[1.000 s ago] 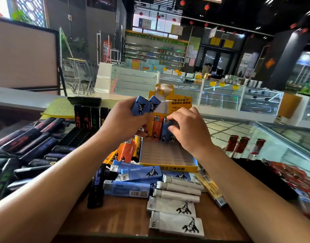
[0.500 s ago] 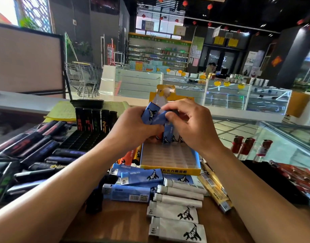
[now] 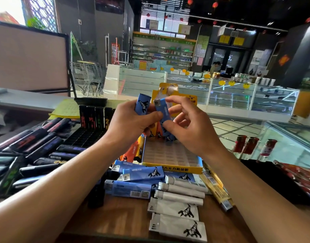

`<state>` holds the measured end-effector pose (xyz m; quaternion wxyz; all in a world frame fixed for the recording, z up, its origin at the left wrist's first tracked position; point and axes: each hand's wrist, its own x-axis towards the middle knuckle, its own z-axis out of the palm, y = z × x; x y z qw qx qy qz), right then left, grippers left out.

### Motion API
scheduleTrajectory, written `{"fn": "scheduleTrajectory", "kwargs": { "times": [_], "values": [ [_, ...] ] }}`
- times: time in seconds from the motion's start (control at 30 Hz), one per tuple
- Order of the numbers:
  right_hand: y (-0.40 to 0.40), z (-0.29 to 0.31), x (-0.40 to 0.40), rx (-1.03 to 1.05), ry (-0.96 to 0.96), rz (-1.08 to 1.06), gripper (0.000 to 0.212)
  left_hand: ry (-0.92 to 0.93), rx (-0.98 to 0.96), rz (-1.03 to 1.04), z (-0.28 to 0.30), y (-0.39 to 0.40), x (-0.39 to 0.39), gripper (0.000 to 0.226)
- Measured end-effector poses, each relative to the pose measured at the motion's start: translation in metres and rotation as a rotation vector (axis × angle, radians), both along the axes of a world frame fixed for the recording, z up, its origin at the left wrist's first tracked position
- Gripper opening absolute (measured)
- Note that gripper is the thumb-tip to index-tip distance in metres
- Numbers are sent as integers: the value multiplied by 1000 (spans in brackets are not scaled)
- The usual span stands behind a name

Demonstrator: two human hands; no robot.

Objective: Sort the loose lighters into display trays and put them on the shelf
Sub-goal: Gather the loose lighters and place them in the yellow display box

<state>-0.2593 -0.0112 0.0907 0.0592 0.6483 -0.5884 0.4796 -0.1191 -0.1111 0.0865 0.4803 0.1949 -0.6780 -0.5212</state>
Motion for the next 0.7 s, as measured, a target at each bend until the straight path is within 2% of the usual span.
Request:
{"fn": "scheduleTrajectory", "kwargs": {
  "times": [0.07, 0.23, 0.4, 0.47, 0.57, 0.7],
  "values": [
    [0, 0, -1, -24, -17, 16, 53, -25, -22, -5, -1, 0, -1, 10],
    [-3, -1, -3, -85, -72, -15, 29, -83, -83, -15, -5, 0, -2, 9],
    [1, 5, -16, -121, -159, -81, 24, -89, -100, 15, -3, 1, -1, 12],
    [2, 3, -23, -114, -134, -141, 22, -93, -22, 1, -1, 1, 0, 16],
    [-2, -5, -31, -74, -88, -201, 19, -82, 82, -49, 0, 1, 0, 6],
    [-9, -13, -36, -23, 4, -252, 21, -127, -27, -15, -4, -2, 1, 12]
  ]
}}
